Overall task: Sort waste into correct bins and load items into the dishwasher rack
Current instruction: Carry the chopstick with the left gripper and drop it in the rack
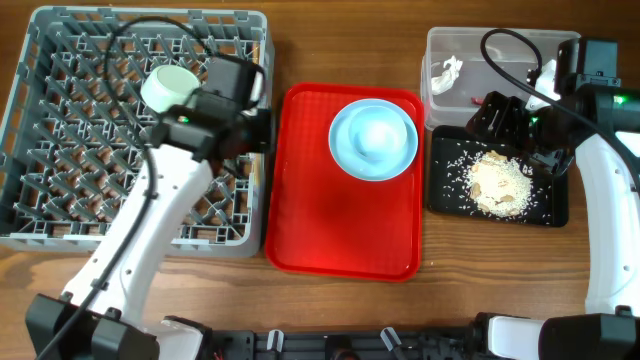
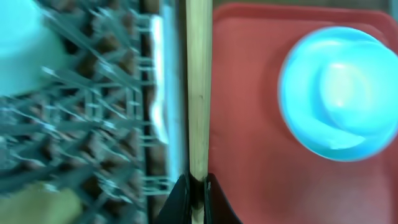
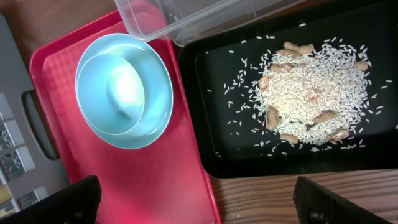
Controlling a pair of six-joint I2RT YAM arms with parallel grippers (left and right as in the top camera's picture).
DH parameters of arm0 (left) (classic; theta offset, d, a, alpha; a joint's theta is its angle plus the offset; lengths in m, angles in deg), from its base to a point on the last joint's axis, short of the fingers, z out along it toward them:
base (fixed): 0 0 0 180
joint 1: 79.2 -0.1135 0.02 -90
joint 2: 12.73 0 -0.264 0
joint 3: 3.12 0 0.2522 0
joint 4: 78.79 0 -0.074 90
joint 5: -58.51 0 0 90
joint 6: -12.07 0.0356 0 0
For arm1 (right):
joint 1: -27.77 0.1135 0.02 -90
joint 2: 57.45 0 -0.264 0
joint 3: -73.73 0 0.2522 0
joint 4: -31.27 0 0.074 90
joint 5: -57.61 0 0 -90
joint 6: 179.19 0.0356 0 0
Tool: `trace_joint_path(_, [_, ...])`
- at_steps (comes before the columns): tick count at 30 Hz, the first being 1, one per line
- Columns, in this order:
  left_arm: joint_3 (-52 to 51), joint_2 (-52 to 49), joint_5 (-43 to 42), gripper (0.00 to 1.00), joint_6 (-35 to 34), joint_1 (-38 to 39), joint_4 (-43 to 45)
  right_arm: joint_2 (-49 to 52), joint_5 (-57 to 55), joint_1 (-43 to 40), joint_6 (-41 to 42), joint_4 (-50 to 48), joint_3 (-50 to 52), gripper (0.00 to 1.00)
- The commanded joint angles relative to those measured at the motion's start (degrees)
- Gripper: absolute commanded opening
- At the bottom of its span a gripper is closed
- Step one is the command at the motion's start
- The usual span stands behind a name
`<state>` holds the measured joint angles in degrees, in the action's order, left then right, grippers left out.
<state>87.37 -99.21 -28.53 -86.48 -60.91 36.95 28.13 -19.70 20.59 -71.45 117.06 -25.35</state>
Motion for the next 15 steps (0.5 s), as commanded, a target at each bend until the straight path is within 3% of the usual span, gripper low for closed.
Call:
trace_joint_path(1, [0.52,-2.36,0.52,0.04,5.40,-4.39,0.55,-0.63,0.76,-0.17,-0.15,0.04,-0.17,1.00])
trace_joint_path(10, [0.52,-10.08,-0.11,0.04,5.33,-6.56,3.02,-0.63,0.74,-0.17,-0.17,0.07,-0.17,1.00])
trace_joint_path(11, [0.52,-10.25,-0.09,0.09,5.33,-6.56,3.21,-0.63,0.76,-0.17,-0.17,0.07,-0.17,1.00])
trace_joint_path(13, [0.55,-10.29,-0.09,0.40,5.33,-6.56,3.65,-0.63,0.76,-0.17,-0.17,0.07,-0.17,1.00])
trace_joint_path(15, [0.55,-10.12,-0.11,0.53,5.33,-6.56,4.04,-0.63,0.76,-0.17,-0.20,0.04,-0.17,1.00])
